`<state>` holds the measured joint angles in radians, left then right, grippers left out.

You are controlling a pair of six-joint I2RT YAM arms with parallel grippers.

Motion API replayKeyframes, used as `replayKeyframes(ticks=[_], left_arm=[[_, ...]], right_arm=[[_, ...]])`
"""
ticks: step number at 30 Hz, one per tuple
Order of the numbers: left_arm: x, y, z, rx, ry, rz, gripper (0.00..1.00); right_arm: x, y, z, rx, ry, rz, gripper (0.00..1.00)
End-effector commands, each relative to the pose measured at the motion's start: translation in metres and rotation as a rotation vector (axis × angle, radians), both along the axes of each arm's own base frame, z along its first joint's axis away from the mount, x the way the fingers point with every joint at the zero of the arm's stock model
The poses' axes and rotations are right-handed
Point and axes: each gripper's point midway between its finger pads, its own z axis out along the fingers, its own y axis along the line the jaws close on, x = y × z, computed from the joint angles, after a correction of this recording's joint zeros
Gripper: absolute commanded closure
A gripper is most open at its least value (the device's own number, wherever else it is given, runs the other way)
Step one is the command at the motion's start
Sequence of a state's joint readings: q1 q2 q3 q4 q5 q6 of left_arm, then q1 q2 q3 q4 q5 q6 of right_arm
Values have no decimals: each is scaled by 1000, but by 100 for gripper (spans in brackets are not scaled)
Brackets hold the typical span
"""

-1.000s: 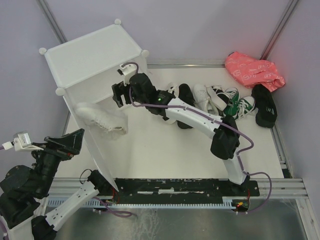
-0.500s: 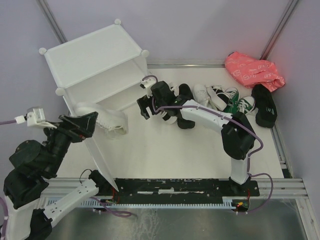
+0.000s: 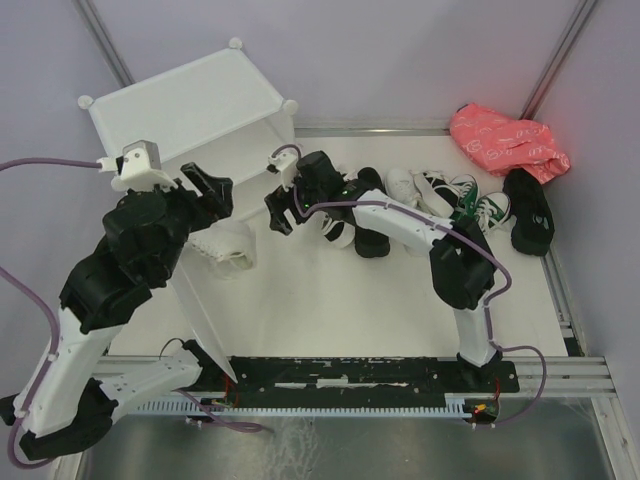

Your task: Place and organize the shoes in the shoe cabinet

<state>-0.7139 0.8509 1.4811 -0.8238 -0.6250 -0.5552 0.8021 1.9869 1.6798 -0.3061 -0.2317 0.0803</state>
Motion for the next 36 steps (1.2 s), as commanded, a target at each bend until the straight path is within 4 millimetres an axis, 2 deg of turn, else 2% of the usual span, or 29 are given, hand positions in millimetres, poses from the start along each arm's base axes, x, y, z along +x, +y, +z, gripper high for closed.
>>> replayKeyframes(ticks=[1, 5, 10, 19, 24, 28, 33, 36], left_arm=[[11, 8, 10, 41, -7, 75, 19], [23, 0, -3, 78, 40, 93, 21], [29, -5, -13, 82, 72, 103, 21], [25, -6, -18, 70, 66, 81, 21], [19, -3, -21, 69, 62, 64, 21], [14, 0, -21, 64, 54, 62, 21], [11, 3, -21, 66, 47, 54, 21], [9, 4, -20, 69, 43, 50, 21]], right_arm=[[1, 38, -4, 110, 34, 115, 9], [5, 56, -29, 115, 86, 114, 12], [-15, 75, -55, 89, 80, 152, 12], [-31, 104, -70, 134, 79, 141, 12], [-21, 117, -84, 134, 51, 68, 13], [-7, 117, -90, 116, -11, -13, 14], [12, 117, -89, 102, -136, -83, 15], [15, 123, -83, 108, -184, -77, 15]])
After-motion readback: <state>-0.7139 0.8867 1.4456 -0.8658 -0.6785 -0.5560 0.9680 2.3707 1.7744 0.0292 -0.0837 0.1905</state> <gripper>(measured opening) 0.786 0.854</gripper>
